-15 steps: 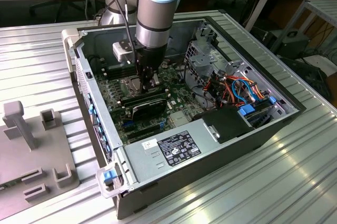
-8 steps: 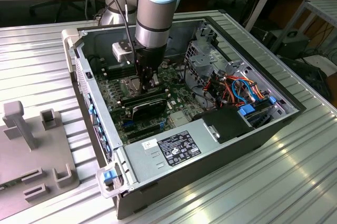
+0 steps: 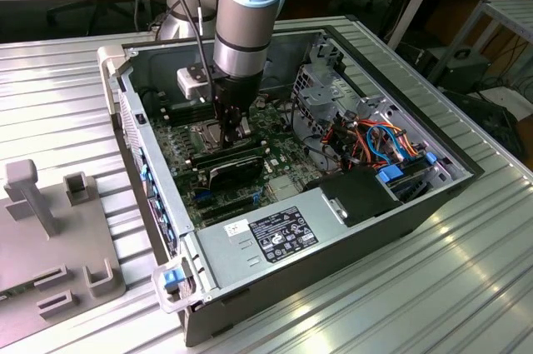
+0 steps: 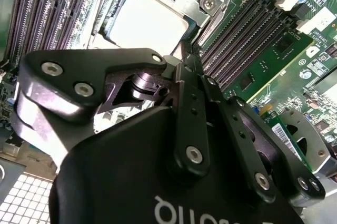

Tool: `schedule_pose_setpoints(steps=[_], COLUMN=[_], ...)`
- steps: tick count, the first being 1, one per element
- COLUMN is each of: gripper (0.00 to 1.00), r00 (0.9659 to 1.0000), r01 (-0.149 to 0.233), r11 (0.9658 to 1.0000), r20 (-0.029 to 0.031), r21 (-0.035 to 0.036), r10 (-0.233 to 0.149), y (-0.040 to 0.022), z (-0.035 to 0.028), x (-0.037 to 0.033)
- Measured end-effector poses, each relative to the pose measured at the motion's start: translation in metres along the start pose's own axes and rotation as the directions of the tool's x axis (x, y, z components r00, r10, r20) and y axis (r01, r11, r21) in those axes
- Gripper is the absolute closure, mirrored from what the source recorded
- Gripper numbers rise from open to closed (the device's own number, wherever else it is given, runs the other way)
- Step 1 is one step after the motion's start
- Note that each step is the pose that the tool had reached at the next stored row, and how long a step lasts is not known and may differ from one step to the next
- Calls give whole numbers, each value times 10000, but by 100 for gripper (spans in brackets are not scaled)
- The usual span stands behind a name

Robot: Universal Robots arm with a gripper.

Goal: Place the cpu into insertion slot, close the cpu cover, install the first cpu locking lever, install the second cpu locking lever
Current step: 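Install the second cpu locking lever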

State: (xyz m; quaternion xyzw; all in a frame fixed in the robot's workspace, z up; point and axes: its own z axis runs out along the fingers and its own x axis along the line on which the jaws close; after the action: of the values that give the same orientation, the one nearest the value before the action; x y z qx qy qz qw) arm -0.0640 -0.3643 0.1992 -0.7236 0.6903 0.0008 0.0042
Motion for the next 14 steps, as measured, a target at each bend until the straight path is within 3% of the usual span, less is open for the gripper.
schedule_pose_setpoints(steps=[3,5,11,14], gripper=[89,89,89,89], r00=[10000,10000,10000,10000], r01=[-1,-3,1,-1], r11=[10000,10000,10000,10000], r20=[5,51,33,35], r21=[-2,19,15,6], r10=[1,3,-1,1], y=[2,-5,-11,-109], z=[-7,-53,-66,-70], x=[2,-12,-10,-5])
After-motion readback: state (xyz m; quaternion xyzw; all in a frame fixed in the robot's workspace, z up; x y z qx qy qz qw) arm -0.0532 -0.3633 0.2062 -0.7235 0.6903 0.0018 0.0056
